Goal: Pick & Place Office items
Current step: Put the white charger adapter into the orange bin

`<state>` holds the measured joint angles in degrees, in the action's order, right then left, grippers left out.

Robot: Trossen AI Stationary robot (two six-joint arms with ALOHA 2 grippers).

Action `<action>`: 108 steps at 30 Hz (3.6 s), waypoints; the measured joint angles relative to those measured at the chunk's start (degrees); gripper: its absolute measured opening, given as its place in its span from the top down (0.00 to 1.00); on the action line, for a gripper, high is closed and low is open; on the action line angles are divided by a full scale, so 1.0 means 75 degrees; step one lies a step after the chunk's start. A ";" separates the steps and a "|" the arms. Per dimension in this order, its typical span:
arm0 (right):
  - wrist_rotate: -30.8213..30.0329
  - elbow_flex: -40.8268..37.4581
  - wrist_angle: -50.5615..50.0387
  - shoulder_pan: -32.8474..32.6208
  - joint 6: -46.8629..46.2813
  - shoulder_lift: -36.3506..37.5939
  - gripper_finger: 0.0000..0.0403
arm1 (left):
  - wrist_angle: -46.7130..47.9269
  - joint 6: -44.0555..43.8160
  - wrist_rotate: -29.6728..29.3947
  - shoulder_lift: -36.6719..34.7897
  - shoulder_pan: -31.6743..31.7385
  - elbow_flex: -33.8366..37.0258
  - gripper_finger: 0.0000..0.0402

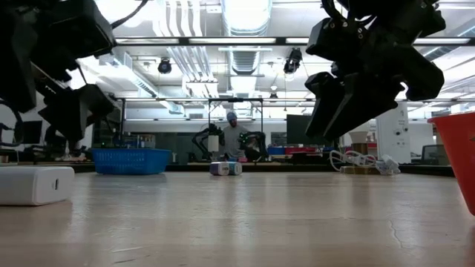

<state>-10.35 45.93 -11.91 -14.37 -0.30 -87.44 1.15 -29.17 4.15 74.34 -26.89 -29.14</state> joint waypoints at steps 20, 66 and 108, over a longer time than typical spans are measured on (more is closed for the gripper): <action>-0.0009 -0.0003 -0.0383 0.0000 -0.0020 0.0000 0.42 | 0.1539 0.0164 -0.0065 0.2609 -0.0347 -0.1821 0.35; -0.0303 -0.0906 0.3025 0.0190 0.1136 0.0000 0.44 | -0.0983 0.2590 -0.2050 0.2798 -0.0505 -0.1790 0.57; 0.0559 -0.4403 0.8072 0.3642 0.2124 0.2011 0.46 | -0.3694 0.6072 0.3399 0.6588 0.1692 -0.6959 0.57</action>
<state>-6.15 12.91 48.63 12.95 15.64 -72.35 -26.55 16.37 29.64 123.75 -14.20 -81.33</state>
